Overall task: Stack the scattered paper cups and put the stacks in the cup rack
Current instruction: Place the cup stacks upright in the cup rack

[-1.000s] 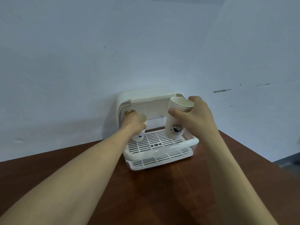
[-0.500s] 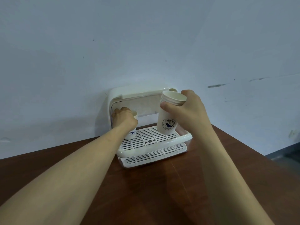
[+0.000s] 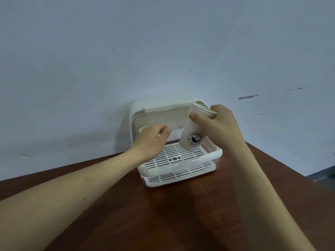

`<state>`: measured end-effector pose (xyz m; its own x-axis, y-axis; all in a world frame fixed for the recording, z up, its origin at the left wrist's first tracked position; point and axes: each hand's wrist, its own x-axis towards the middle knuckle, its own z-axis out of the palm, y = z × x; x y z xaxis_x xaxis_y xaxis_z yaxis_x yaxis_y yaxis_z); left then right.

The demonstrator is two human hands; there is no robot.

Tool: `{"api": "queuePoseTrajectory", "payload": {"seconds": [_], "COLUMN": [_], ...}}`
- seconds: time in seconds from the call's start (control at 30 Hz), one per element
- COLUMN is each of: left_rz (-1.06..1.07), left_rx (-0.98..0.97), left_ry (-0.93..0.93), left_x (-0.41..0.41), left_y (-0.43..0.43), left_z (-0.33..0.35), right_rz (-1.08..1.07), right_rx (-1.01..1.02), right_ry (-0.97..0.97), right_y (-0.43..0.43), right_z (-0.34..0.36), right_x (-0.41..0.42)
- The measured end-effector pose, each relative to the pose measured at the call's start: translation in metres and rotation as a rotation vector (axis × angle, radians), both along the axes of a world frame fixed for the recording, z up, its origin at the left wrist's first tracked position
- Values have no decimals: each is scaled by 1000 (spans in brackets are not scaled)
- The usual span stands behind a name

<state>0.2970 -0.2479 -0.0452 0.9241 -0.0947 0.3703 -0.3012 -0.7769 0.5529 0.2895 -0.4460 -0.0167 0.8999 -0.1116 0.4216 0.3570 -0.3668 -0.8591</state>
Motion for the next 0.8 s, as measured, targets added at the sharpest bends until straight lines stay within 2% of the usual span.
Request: {"api": "queuePoseTrajectory", "payload": {"seconds": [0.17, 0.23, 0.43, 0.8], "left_rz": [-182, -211, -221, -220], "left_rx": [-248, -289, -236, -202], "left_ry": [82, 92, 66, 0], "left_x": [-19, -22, -22, -14], "left_y": [1, -2, -5, -13], "left_z": [13, 16, 16, 17], "right_rz": [137, 194, 358, 260], "right_rx": [54, 79, 119, 91], "right_ry": [78, 99, 146, 146], "right_y": [6, 8, 12, 13], "right_z": [1, 1, 3, 8], "right_x": [-5, -7, -10, -12]}}
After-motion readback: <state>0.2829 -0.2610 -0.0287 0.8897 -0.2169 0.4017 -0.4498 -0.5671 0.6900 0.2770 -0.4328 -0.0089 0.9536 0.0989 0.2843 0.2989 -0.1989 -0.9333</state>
